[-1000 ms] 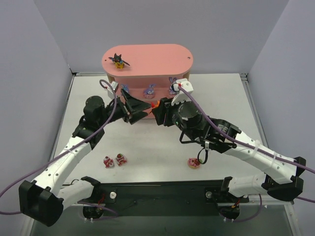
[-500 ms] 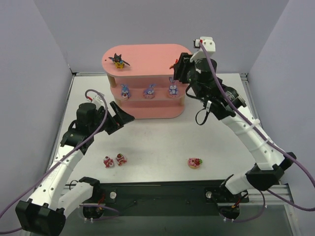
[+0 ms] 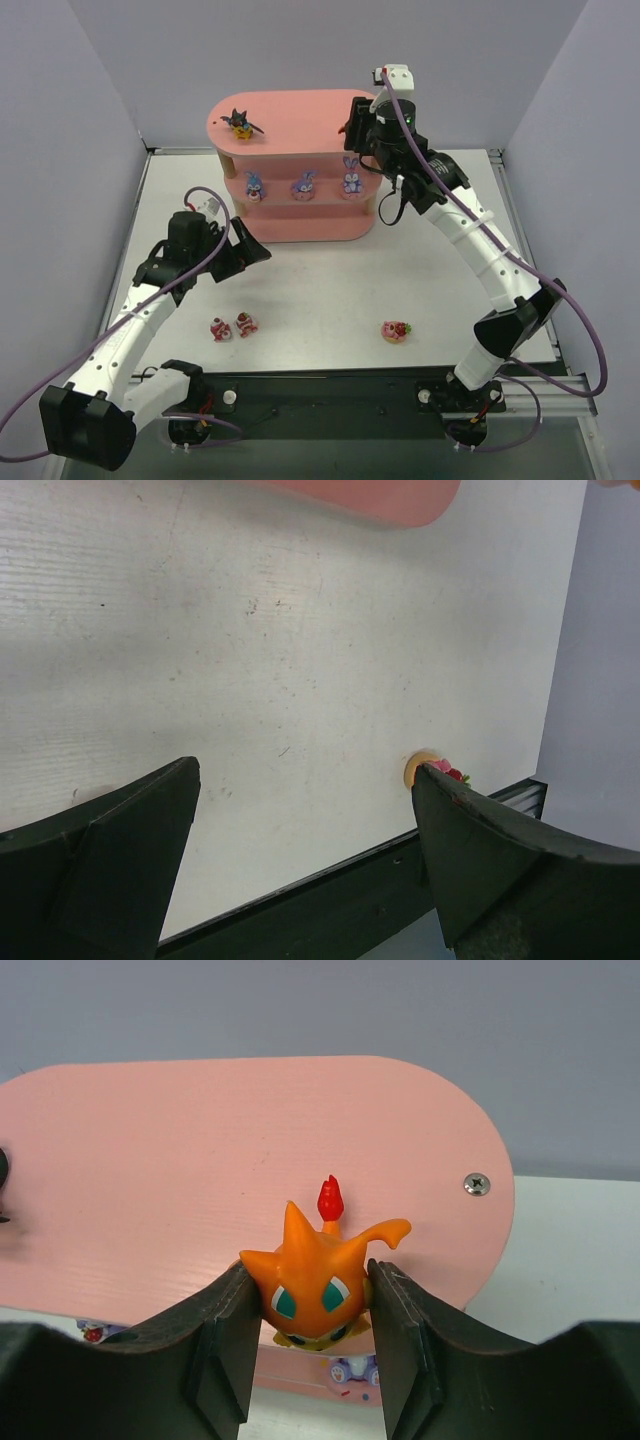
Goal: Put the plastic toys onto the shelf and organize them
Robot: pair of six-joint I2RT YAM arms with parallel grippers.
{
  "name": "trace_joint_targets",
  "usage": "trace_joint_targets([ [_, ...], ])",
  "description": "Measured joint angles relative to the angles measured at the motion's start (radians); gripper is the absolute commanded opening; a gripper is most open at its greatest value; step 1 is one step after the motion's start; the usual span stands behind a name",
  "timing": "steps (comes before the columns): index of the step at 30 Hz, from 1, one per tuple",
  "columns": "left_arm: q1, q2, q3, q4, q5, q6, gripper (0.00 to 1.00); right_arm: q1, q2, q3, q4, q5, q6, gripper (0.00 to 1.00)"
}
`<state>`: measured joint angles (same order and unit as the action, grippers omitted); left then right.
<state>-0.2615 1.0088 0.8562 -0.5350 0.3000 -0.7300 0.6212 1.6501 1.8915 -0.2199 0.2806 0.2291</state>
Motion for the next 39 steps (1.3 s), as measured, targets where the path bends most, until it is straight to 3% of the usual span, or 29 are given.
trace_joint_targets([
  [7,0.003,0.023,0.0,-0.01,-0.003,0.018,0.97,0.0,0.011,-0.014,0.029,-0.007,-0.026,0.2],
  [12,0.011,0.023,-0.004,-0.01,-0.001,0.018,0.97,0.0,0.02,-0.043,0.1,-0.005,-0.053,0.26],
  [18,0.022,0.023,-0.007,-0.014,0.003,0.018,0.97,0.0,0.048,-0.045,0.162,0.008,-0.082,0.46],
  [24,0.029,0.023,-0.007,-0.015,0.003,0.018,0.97,0.007,0.049,-0.096,0.195,0.028,-0.111,0.58],
  [36,0.035,0.023,-0.007,-0.017,0.003,0.018,0.97,0.024,0.049,-0.131,0.229,0.064,-0.153,0.7],
  [37,0.035,0.023,-0.007,-0.017,0.003,0.018,0.97,0.024,0.049,-0.131,0.229,0.065,-0.154,0.7],
  [39,0.036,0.023,-0.007,-0.018,0.003,0.018,0.97,0.025,0.049,-0.131,0.229,0.069,-0.155,0.61],
])
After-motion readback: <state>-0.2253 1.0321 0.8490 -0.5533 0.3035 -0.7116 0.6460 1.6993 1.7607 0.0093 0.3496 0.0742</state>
